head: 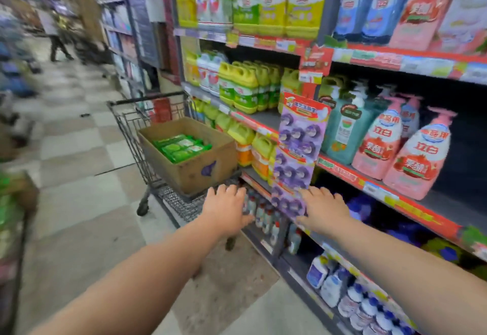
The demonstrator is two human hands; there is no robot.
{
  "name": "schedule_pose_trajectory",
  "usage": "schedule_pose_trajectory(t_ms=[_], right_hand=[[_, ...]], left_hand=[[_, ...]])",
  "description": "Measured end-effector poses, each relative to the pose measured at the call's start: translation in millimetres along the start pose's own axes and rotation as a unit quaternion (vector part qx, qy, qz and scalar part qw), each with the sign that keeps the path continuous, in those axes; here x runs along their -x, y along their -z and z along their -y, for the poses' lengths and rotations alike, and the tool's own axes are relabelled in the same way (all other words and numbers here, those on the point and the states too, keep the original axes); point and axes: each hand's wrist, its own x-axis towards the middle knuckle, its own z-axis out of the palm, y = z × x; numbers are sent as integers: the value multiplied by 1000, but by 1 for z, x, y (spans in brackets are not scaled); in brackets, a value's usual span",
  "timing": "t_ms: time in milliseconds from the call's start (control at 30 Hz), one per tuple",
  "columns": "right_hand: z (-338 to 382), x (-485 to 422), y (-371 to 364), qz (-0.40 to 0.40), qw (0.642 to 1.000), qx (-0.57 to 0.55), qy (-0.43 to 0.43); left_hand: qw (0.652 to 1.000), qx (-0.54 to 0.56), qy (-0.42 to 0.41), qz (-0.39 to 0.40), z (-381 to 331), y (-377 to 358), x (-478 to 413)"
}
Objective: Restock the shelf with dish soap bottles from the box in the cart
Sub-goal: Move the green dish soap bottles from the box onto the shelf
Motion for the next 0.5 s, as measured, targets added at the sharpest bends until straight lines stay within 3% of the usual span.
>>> schedule_pose_trajectory(t_ms=[233,500], right_hand=[[175,-92,21,-37,993,-1,114],[275,-171,27,-10,988,14,150]], left_hand=[[995,-10,99,-21,177,0,5],[987,0,163,-4,288,-29,3]])
